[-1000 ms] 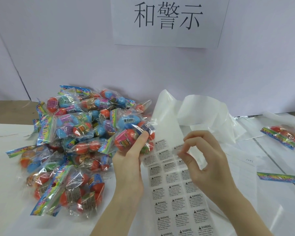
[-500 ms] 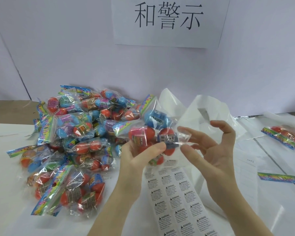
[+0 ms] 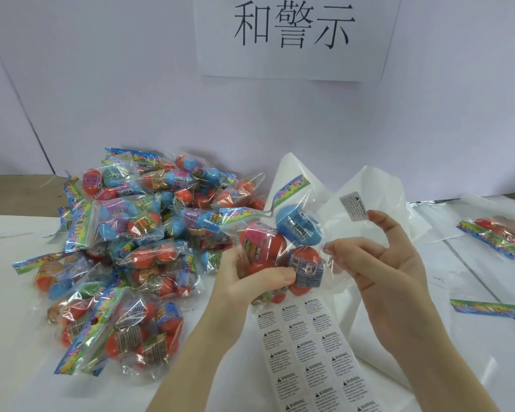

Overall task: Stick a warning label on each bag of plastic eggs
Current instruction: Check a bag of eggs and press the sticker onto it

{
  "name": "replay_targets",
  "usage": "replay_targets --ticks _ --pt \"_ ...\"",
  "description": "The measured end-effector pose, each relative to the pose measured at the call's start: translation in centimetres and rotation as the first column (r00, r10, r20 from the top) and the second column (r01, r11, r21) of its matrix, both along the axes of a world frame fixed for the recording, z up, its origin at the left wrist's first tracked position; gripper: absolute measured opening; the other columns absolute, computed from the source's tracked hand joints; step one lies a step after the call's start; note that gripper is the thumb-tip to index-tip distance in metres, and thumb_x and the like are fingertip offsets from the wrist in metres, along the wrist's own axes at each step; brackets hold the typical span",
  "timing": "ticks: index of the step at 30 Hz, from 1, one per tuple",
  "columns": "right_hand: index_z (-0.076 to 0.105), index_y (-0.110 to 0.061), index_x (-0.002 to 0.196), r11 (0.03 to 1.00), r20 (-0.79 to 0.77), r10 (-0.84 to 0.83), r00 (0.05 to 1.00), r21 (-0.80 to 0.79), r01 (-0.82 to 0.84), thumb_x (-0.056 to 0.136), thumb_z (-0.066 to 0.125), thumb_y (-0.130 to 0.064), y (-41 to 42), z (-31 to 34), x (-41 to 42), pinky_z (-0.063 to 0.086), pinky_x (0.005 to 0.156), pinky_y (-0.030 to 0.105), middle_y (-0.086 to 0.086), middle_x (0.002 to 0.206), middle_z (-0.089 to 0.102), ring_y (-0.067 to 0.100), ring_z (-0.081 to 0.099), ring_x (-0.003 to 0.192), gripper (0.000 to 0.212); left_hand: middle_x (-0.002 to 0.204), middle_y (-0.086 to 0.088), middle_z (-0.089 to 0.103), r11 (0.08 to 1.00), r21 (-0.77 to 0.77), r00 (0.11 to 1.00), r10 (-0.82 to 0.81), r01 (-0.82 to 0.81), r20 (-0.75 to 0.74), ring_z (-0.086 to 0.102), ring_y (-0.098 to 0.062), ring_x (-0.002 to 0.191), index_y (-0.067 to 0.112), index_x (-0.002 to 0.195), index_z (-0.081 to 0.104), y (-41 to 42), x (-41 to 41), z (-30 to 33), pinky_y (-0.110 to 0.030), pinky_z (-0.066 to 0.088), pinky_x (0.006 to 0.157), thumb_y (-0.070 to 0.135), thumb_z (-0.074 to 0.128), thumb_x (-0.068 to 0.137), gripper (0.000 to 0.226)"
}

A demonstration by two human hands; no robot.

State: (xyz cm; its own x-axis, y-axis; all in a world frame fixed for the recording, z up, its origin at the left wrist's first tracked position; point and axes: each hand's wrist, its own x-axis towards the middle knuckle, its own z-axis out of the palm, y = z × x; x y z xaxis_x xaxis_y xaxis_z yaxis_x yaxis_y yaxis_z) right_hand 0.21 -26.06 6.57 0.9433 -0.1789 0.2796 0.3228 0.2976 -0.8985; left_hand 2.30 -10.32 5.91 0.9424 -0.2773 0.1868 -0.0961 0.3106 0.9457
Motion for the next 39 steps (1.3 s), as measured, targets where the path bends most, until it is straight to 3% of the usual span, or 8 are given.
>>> replay_targets --ticks 7,10,14,16,18,20,28,39 --pt "0.045 -0.018 0.102 0.997 -0.009 -0.012 1.0 0.073 0.012 0.047 0.073 -0.018 0.2 0.5 -0.1 0.049 0.056 0.015 0.006 0.062 0.07 0.01 0.059 0.048 0.062 0.055 0.01 0.066 1.0 0.001 1.0 -0.004 0.004 0.002 0.063 -0.004 0.052 0.035 0.053 0.07 0.0 0.2 -0.2 -0.015 0.049 0.051 0.029 0.069 0.039 0.015" --pt "0.045 -0.023 0.101 0.983 0.091 -0.149 0.985 -0.092 0.157 0.054 0.077 -0.015 0.4 0.1 -0.2 0.05 0.062 0.016 0.007 0.067 0.072 0.012 0.062 0.053 0.058 0.056 -0.002 0.061 0.996 0.081 0.999 0.048 -0.048 -0.001 0.057 -0.02 0.056 0.024 0.055 0.068 -0.1 0.6 -0.3 -0.025 0.044 0.054 0.032 0.074 0.043 0.016" --pt "0.059 -0.051 0.096 0.869 0.287 -0.299 0.91 -0.312 0.384 0.068 0.076 -0.022 0.8 -0.3 -0.6 0.049 0.076 0.023 0.027 0.102 0.063 0.027 0.066 0.079 0.043 0.05 0.0 0.059 0.991 0.073 0.992 0.115 -0.111 -0.056 0.048 -0.007 0.043 0.021 0.054 0.068 -0.4 0.8 -0.2 -0.014 0.037 0.043 0.017 0.073 0.055 0.007" --pt "0.058 -0.05 0.094 0.85 0.363 -0.318 0.876 -0.3 0.433 0.073 0.068 -0.029 0.8 -0.2 -0.6 0.045 0.076 0.019 0.015 0.104 0.063 0.016 0.064 0.081 0.031 0.048 0.003 0.057 0.99 0.047 0.985 0.14 -0.136 -0.104 0.045 -0.004 0.04 0.021 0.052 0.068 -0.4 0.9 -0.2 -0.012 0.036 0.041 0.016 0.071 0.056 0.007" --pt "0.055 -0.043 0.091 0.859 0.376 -0.322 0.869 -0.269 0.435 0.073 0.063 -0.031 0.5 -0.4 -0.5 0.041 0.076 0.016 -0.012 0.099 0.062 0.01 0.06 0.084 0.023 0.05 0.004 0.058 0.989 0.045 0.979 0.145 -0.14 -0.146 0.047 -0.004 0.042 0.021 0.052 0.069 -0.2 1.0 -0.3 -0.011 0.037 0.043 0.017 0.072 0.054 0.006" --pt "0.057 -0.041 0.085 0.851 0.372 -0.305 0.877 -0.307 0.426 0.072 0.06 -0.032 0.4 -0.5 -0.4 0.038 0.076 0.016 -0.018 0.098 0.055 0.01 0.054 0.092 0.016 0.056 0.002 0.063 0.99 0.071 0.976 0.134 -0.124 -0.17 0.052 -0.005 0.048 0.02 0.055 0.071 -0.1 1.2 -0.4 -0.012 0.042 0.049 0.017 0.072 0.052 0.004" --pt "0.061 -0.037 0.071 0.9 0.263 -0.185 0.947 -0.342 0.27 0.064 0.056 -0.035 0.5 -0.5 -0.6 0.034 0.069 0.014 -0.017 0.071 0.059 -0.001 0.048 0.069 0.008 0.052 0.002 0.058 0.993 0.08 0.964 0.109 -0.092 -0.241 0.045 -0.005 0.045 0.015 0.047 0.067 -0.5 0.9 -0.4 -0.01 0.038 0.044 0.016 0.061 0.054 0.009" --pt "0.061 -0.036 0.073 0.853 0.181 -0.154 0.971 -0.471 0.223 0.063 0.06 -0.044 1.0 -0.5 -0.6 0.032 0.068 0.013 -0.017 0.071 0.062 0.0 0.049 0.071 0.012 0.045 -0.005 0.052 0.978 0.073 0.969 0.203 -0.195 -0.143 0.041 -0.007 0.037 0.01 0.054 0.071 -0.9 0.8 -0.2 -0.013 0.034 0.04 0.0 0.074 0.058 0.011"
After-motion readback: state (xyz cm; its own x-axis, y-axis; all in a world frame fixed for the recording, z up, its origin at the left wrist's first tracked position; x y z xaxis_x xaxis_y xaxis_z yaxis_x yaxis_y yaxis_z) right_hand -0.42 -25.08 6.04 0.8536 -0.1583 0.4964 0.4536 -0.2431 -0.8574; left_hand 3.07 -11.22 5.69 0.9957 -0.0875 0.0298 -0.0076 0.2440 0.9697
